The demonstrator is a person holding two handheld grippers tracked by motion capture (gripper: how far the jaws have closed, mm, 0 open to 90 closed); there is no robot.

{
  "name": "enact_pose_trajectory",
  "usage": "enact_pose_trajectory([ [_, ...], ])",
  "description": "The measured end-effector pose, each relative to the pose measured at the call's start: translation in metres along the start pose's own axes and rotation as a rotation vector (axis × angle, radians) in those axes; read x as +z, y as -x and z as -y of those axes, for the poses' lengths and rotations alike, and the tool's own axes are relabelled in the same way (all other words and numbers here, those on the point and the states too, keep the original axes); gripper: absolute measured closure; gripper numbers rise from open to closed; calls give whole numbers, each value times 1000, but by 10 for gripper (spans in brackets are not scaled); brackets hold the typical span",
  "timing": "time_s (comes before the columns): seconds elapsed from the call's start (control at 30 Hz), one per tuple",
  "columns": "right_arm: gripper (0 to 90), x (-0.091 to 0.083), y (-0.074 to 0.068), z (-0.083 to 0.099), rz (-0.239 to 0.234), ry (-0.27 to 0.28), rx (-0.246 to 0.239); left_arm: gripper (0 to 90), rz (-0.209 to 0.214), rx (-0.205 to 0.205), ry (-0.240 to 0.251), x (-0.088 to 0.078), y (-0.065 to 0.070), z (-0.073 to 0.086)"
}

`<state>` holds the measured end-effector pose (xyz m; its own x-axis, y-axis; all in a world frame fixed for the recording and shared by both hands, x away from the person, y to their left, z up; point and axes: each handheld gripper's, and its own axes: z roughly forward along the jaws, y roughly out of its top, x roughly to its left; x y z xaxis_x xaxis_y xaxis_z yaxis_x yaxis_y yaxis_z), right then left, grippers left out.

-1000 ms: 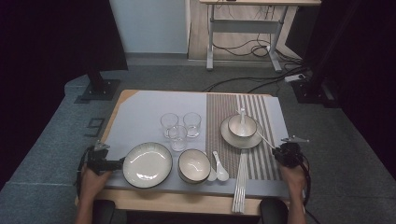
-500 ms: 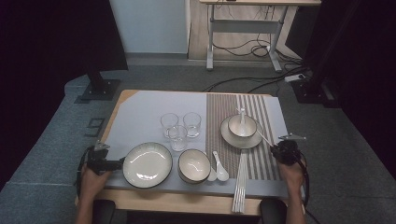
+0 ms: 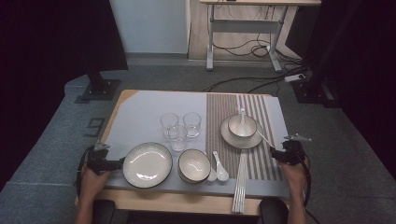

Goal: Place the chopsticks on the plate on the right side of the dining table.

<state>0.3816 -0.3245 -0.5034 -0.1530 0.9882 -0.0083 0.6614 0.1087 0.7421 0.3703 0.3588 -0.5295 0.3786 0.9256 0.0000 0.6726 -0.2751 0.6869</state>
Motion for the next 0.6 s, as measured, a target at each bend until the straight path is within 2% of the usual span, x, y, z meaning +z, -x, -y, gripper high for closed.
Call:
enact_pose_trajectory([
  [0.37, 325, 0, 11, 0, 34, 4, 27, 28, 0, 0, 0, 0, 0, 0],
  [0.6, 375, 4, 18, -3, 44, 5, 39, 28, -1, 0, 0, 0, 0, 0],
])
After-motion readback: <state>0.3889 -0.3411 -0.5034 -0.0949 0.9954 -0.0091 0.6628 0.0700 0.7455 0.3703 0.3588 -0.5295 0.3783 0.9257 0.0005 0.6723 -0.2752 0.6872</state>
